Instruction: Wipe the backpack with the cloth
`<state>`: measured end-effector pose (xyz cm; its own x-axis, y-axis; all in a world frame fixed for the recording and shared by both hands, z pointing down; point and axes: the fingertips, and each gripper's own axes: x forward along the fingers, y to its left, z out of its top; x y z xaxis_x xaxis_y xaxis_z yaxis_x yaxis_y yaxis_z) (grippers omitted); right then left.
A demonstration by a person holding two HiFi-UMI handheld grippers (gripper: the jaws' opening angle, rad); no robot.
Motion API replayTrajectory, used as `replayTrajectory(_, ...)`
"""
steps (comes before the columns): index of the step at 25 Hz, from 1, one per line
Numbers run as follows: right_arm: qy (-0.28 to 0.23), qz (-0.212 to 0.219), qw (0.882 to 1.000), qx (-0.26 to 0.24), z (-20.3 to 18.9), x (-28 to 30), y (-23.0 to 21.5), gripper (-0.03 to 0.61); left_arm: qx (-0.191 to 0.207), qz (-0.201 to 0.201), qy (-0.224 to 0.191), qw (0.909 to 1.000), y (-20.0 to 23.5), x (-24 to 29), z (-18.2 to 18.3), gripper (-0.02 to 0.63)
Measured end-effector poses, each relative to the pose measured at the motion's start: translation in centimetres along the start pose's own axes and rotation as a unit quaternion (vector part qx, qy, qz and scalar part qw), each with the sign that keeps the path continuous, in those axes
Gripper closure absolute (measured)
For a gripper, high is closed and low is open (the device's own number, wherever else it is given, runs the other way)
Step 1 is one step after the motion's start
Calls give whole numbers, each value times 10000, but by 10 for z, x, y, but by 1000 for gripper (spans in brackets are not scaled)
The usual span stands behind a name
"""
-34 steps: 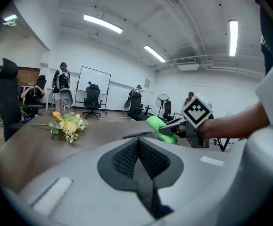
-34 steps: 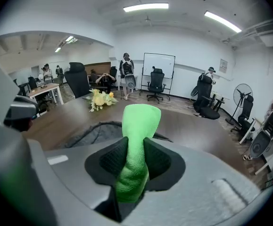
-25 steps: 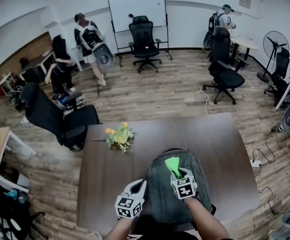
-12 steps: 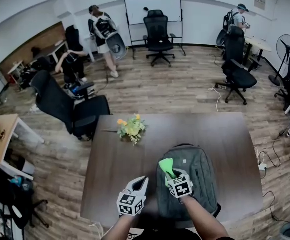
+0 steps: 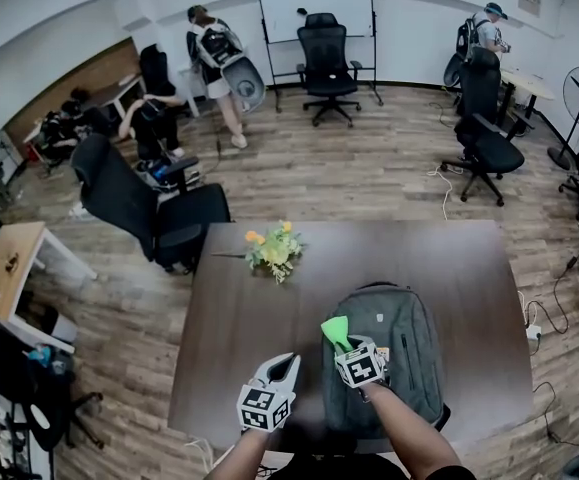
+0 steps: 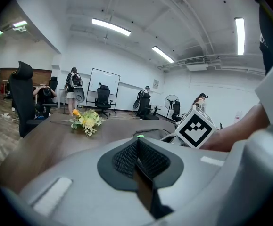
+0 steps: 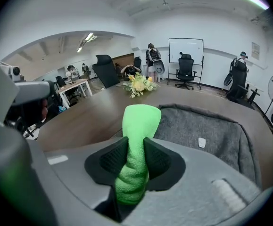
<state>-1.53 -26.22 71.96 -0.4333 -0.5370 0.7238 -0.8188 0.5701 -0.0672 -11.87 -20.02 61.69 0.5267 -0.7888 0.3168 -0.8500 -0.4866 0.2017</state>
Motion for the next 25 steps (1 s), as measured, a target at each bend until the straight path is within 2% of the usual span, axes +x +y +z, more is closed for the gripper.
replayTrajectory(7, 644, -453, 9969, 50, -28, 0, -32, 474, 377, -82, 115, 9992, -8, 3, -2, 594)
replayTrajectory(11, 622, -647, 9959, -67, -25, -8, -53, 474, 436, -146, 124, 9989, -12, 7, 0, 594)
replayTrajectory(20, 655, -992, 9929, 84, -33, -26, -92, 474, 718, -296, 171, 9968, -24, 15, 3, 594)
replayTrajectory(25, 745, -1208, 9897, 211, -46, -43, -121, 474, 697, -328, 160, 9969, -29, 19, 1, 594)
